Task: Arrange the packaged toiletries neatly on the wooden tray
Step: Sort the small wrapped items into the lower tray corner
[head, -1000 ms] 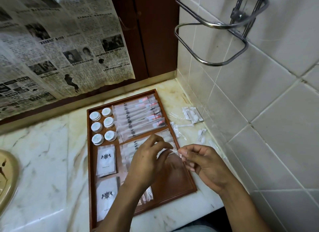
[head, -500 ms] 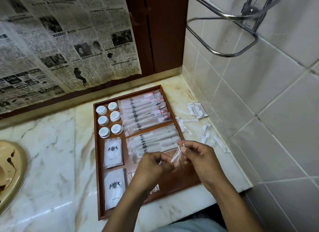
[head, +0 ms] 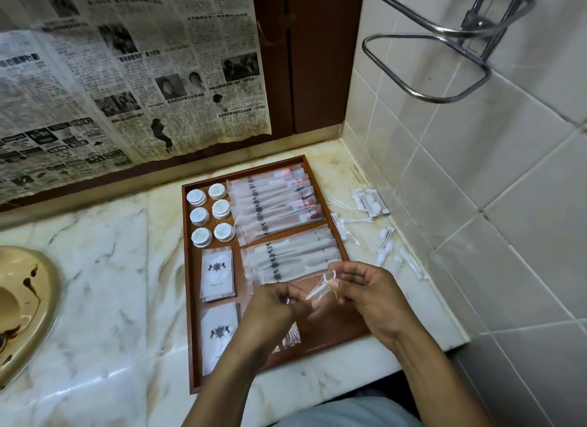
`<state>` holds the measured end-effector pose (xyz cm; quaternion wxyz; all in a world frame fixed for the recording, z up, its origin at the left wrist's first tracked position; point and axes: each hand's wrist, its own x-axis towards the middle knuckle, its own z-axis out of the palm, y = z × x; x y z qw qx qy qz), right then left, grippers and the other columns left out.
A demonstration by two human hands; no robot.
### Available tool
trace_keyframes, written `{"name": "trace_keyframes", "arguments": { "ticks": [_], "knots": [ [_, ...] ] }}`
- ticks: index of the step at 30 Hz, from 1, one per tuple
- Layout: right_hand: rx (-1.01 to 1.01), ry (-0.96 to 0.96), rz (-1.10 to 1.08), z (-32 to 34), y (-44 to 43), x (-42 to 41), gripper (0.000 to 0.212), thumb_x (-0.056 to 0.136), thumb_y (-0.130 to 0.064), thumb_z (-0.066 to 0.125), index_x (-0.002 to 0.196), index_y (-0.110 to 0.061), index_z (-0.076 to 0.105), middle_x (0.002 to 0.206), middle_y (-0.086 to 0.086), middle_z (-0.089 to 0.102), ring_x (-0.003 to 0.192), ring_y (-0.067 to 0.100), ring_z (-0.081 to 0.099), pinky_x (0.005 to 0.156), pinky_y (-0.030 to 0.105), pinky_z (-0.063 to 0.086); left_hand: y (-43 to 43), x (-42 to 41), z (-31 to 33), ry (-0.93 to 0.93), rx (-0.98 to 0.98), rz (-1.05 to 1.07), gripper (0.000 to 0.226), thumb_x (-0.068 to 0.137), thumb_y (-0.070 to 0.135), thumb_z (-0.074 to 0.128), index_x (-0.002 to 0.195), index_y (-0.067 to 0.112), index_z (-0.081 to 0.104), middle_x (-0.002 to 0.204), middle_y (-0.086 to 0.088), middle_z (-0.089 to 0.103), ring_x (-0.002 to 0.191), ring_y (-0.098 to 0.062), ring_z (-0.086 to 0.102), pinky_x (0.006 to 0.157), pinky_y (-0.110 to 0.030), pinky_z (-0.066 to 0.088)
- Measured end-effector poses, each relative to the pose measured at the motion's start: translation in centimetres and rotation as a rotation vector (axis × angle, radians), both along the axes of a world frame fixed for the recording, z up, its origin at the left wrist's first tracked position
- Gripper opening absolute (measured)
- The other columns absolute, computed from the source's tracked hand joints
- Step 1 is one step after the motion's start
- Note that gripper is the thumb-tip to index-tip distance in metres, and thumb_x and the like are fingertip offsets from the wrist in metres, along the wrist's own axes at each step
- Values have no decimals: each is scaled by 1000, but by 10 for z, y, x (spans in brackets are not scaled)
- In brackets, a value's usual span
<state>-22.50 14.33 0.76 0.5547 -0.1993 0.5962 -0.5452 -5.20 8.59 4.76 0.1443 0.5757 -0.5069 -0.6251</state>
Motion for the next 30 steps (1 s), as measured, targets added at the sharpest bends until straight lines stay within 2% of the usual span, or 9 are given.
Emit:
{"name": "trace_keyframes", "arguments": {
  "ticks": [5,10,13,16,20,22,25,28,30],
  "knots": [
    [38,-23,-80,-10,-5,32,14,86,-2,73,101,-2,73,77,5,71,59,8,56,63,21,46,-3,20,-5,-10,29,32,15,80,7,84,74,8,70,55,7,61,41,1,46,42,-11,34],
    [92,261,-111,-20,-15,52,5,90,-17,74,92,-13,76,74,-4,73,58,-1,58,61,17,46,-2,37,-11,-124,-33,-24,15,79,16,87,79,7,75,74,-9,73,63,-10,61,54,-19,43],
    [143,463,52,-27,-18,51,3,88,-27,75,87,-26,77,82,-13,76,69,-2,64,64,18,48,-1,58,-18,-183,-38,-46,16,83,27,84,82,14,76,82,-5,76,70,-10,67,61,-22,47],
    [250,571,271,-34,-23,48,14,84,-24,80,75,-31,73,77,-15,73,73,0,66,70,23,53,-3,82,-23,-166,-29,91,6,98,22,66,97,21,72,84,-3,72,65,-8,63,55,-20,47],
    [305,618,411,-37,-31,62,14,82,-24,82,74,-28,73,75,-16,71,72,-4,64,64,14,44,-3,106,-31,-31,81,372,32,99,5,44,118,21,63,83,-10,69,65,-19,55,54,-30,42],
    [286,636,424,-43,-37,73,23,81,-19,83,65,-28,69,71,-14,71,71,-2,65,69,19,48,-4,114,-35,-14,85,465,35,101,4,36,124,18,58,94,-17,72,70,-24,59,56,-33,46],
    [278,679,410,-54,-44,88,27,78,-16,85,60,-27,68,67,-11,72,69,2,68,72,28,57,-4,121,-36,-27,61,519,31,104,5,35,127,15,54,97,-17,73,67,-22,62,53,-30,50],
    [289,749,367,-60,-48,98,34,80,-16,83,54,-28,65,56,-20,66,60,-5,64,67,29,56,-5,127,-36,-18,29,511,27,105,2,37,124,8,54,91,-17,71,58,-17,64,48,-23,51],
    [297,800,358,-59,-50,102,34,82,-17,81,55,-29,65,53,-21,62,57,-6,61,60,24,54,-5,130,-35,27,27,522,22,105,1,38,119,3,55,92,-18,68,63,-20,69,54,-26,56]
  ]
}}
